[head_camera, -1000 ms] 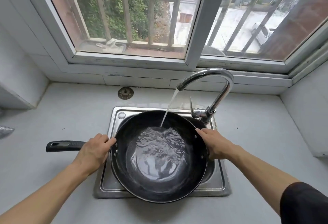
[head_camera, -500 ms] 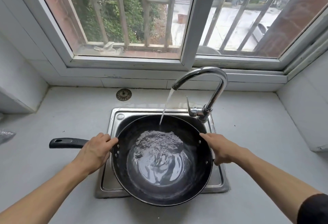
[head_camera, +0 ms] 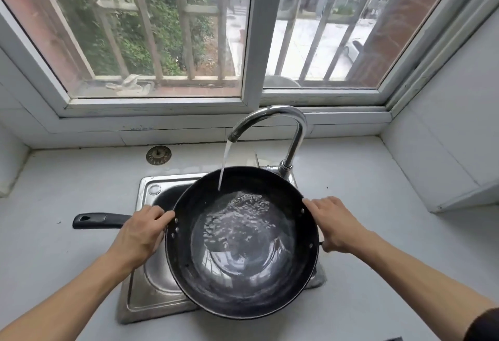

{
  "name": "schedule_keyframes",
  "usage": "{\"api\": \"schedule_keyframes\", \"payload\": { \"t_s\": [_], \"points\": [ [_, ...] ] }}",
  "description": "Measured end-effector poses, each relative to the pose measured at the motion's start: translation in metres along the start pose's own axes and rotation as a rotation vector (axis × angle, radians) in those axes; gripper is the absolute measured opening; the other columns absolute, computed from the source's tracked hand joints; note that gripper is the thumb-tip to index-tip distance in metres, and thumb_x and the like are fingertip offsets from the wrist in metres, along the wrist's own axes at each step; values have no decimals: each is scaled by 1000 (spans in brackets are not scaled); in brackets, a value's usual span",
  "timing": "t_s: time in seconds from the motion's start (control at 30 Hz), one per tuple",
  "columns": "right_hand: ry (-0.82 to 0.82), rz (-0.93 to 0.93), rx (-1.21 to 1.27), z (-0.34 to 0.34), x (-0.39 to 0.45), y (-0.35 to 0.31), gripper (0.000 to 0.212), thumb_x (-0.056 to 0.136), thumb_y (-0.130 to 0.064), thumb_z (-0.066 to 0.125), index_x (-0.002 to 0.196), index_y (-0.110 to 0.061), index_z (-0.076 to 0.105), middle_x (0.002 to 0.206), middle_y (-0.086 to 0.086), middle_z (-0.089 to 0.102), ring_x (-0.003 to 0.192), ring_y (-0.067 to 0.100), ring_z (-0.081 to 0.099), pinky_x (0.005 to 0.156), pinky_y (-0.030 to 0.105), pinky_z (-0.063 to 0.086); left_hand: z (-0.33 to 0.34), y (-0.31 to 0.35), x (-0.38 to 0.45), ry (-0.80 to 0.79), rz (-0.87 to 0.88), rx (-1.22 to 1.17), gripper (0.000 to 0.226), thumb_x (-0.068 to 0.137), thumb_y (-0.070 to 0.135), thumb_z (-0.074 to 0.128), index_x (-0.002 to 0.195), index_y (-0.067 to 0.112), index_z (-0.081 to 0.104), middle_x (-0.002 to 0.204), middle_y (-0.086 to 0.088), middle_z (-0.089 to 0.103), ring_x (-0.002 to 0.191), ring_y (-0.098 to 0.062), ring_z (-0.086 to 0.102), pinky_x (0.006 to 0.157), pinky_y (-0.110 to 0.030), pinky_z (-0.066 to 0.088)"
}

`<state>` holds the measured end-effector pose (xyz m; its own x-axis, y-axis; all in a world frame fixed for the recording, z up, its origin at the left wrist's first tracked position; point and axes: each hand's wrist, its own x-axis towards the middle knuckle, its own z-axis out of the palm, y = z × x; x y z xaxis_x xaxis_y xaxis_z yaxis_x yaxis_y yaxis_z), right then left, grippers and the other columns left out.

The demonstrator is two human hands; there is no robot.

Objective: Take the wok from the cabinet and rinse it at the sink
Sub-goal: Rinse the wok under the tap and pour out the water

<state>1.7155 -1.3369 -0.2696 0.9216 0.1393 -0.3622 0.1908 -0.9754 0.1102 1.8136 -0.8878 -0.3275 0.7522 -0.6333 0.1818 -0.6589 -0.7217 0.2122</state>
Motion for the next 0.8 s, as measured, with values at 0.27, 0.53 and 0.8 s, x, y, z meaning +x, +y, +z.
{"api": "schedule_keyframes", "payload": {
  "t_s": [0.27, 0.53, 0.8],
  "points": [
    [6, 33, 52, -13, -15, 2, 114, 50, -30, 79, 146, -16, 21, 119, -1, 42, 102, 20, 39, 87, 25, 36, 8, 2, 9, 68, 20, 16, 45, 70, -4, 68, 110, 13, 59, 86, -5, 58, 73, -27, 52, 56, -36, 52],
    [11, 22, 8, -21, -19, -1, 112, 46, -34, 77, 147, -22, 28, 155, 5, 19, 102, 26, 47, 90, 33, 44, 5, 1, 11, 77, 30, 28, 56, 61, -9, 73, 112, 11, 58, 97, -7, 57, 74, -28, 52, 61, -38, 53],
    [-30, 33, -26, -28, -13, -3, 111, 46, -36, 74, 148, -23, 31, 158, 5, 23, 101, 26, 49, 89, 34, 46, 0, -5, 17, 66, 29, 56, 34, 82, 10, 44, 114, 12, 55, 100, -10, 59, 78, -31, 57, 64, -43, 55]
  ]
}}
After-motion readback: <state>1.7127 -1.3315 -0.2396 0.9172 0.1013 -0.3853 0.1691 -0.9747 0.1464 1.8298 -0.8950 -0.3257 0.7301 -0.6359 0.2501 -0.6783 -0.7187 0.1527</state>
